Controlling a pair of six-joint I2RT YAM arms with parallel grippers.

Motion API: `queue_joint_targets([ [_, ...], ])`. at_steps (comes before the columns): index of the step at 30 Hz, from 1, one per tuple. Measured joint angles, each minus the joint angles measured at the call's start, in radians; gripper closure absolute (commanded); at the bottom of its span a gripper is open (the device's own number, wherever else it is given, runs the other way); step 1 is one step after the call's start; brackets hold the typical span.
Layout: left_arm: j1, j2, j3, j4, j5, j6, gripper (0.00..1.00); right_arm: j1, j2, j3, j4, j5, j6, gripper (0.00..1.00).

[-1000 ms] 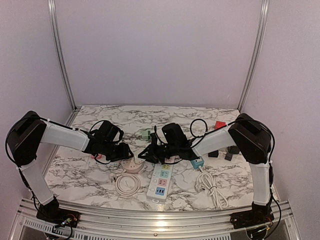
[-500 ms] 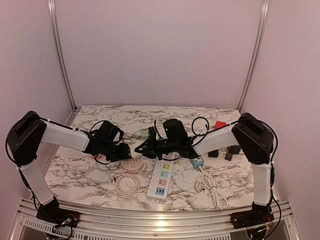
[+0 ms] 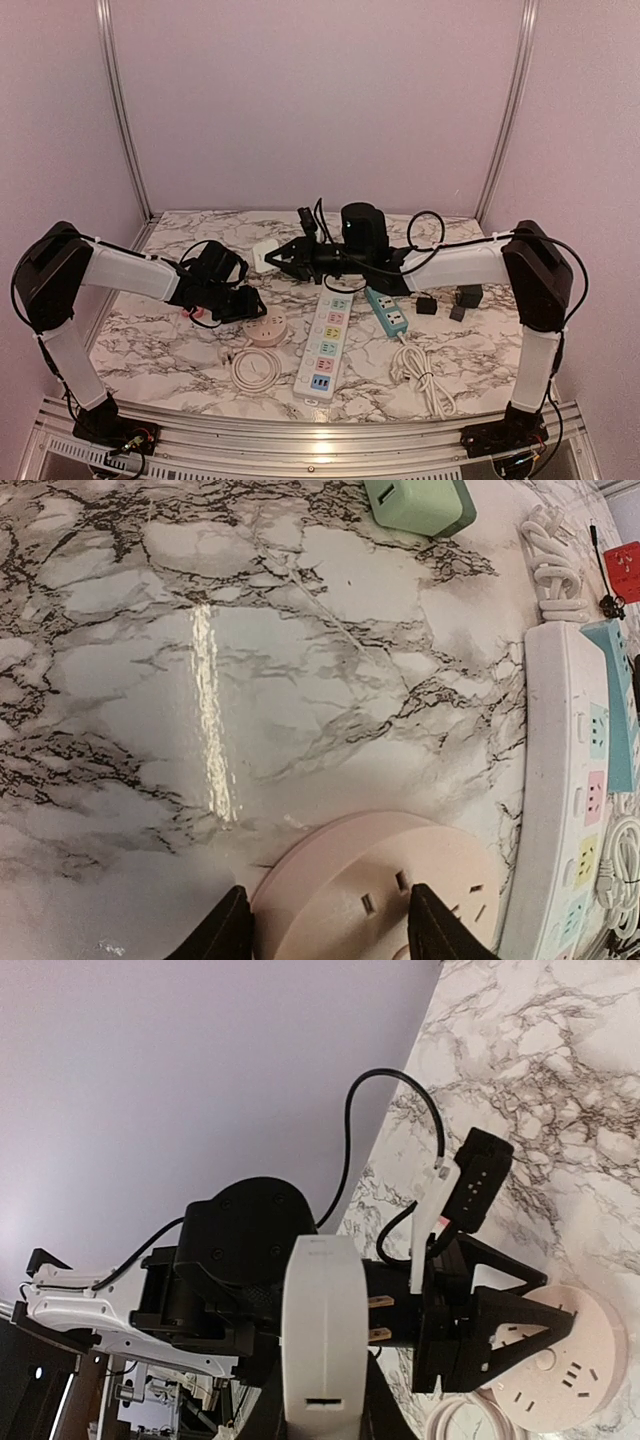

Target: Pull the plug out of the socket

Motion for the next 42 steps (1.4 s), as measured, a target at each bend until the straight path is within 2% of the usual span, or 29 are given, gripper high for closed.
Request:
queue_joint_targets([
  [5, -0.009, 0.000, 0.042, -0.074, 0.001, 0.011, 0.44, -0.042, -0.040, 0.001, -0.192, 0.064, -0.129, 1.00],
  [10, -0.020, -0.002, 0.108, -0.188, 0.011, 0.031, 0.35, -0.124, -0.106, 0.009, -0.391, 0.156, -0.287, 1.00],
  [19, -0.021, -0.083, 0.227, -0.269, 0.021, 0.049, 0.01, -0.239, -0.131, 0.117, -0.722, 0.404, -0.552, 1.00],
  [28, -0.021, -0.182, 0.249, -0.307, 0.005, 0.051, 0.01, -0.257, 0.008, 0.410, -0.965, 0.731, -0.782, 1.00],
  [36, -0.021, -0.290, 0.235, -0.333, -0.016, 0.063, 0.01, -0.318, 0.201, 0.582, -1.118, 0.903, -0.906, 0.97],
  [42, -0.021, -0.303, 0.216, -0.333, -0.015, 0.064, 0.01, -0.335, 0.313, 0.690, -1.192, 0.981, -0.970, 0.96],
])
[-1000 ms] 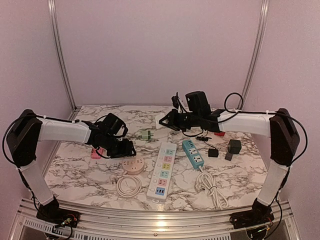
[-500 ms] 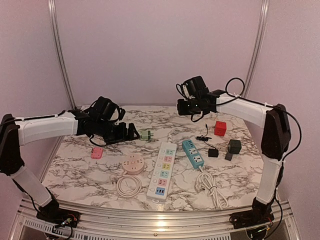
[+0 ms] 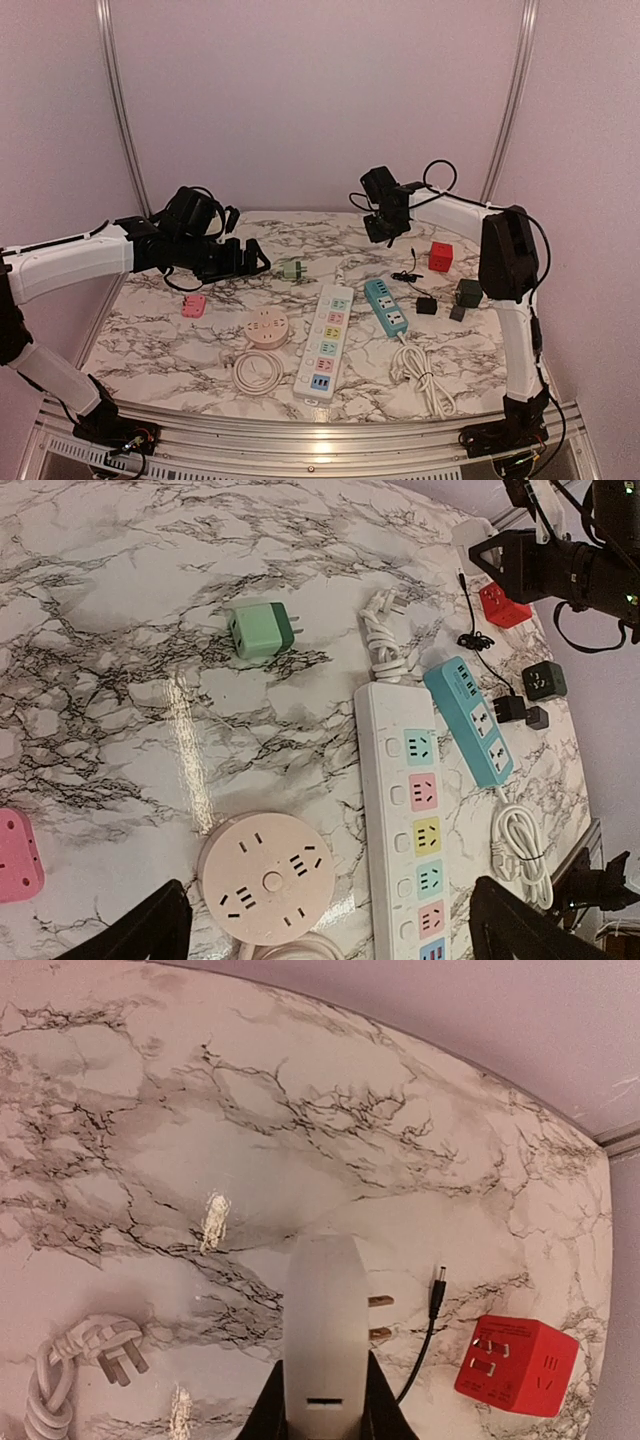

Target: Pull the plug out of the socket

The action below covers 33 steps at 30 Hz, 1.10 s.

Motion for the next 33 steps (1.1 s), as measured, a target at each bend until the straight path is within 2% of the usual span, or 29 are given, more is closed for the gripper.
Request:
queue_joint_targets([
  [11, 0.000, 0.001, 0.000, 0.002, 0.009, -0.002, 0.01, 0.000, 0.114, 0.070, -0.057, 0.080, -0.064, 0.91],
  [21, 0.000, 0.002, 0.000, 0.002, 0.010, -0.006, 0.01, -0.003, 0.151, 0.089, -0.067, 0.096, -0.091, 0.85],
  [33, 0.000, 0.002, 0.000, 0.003, 0.014, -0.006, 0.01, -0.005, 0.167, 0.089, -0.073, 0.083, -0.092, 0.72],
])
